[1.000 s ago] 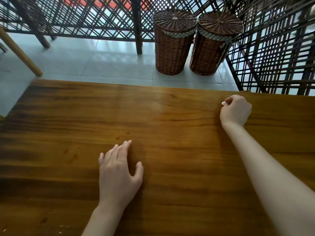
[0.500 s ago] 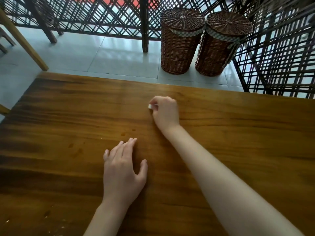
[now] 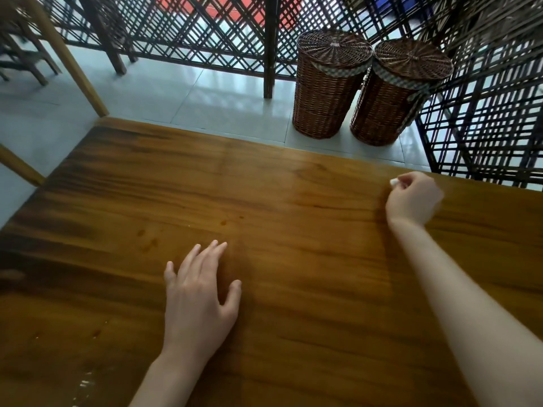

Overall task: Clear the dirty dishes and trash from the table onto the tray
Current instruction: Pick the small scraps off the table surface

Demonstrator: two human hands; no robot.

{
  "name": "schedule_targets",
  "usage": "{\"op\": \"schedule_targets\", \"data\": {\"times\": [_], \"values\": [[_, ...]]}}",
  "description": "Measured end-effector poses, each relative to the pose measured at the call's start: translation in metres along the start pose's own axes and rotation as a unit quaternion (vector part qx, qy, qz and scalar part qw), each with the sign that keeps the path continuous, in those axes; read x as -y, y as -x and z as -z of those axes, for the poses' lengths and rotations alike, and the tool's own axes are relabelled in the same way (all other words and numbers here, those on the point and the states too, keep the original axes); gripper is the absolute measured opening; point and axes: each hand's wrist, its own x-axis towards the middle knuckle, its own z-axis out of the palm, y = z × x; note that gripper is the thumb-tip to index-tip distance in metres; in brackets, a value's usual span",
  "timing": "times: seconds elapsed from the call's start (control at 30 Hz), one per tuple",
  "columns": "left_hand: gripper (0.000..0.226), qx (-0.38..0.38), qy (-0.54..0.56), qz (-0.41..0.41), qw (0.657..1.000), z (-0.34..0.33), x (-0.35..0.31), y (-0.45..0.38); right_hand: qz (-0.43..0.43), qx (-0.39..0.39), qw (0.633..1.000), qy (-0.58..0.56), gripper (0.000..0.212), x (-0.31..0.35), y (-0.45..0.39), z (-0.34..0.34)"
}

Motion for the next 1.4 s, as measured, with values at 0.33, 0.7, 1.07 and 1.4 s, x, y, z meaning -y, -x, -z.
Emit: {"op": "schedule_targets", "data": {"times": [0.33, 0.7, 1.07, 1.4], "values": [[0.057, -0.018, 0.007, 0.054, 0.998, 0.020, 0.036, 0.017, -0.019, 0.109, 0.994, -0.017, 0.019, 0.051, 0.025, -0.034], [0.056, -0.034, 0.026, 0.008, 0.999, 0.048, 0.086, 0.000, 0.163, 0.207, 0.961, -0.082, 0.015, 0.127, 0.197, -0.063], [0.058, 0.000, 0.031, -0.023, 0.999, 0.080, 0.163, -0.008, 0.189, 0.193, 0.960, -0.079, 0.013, 0.161, 0.265, -0.056], [0.057, 0.001, 0.043, -0.048, 0.998, 0.091, 0.205, -0.021, 0.020, 0.129, 0.991, -0.024, 0.016, 0.175, 0.203, -0.079]]}}
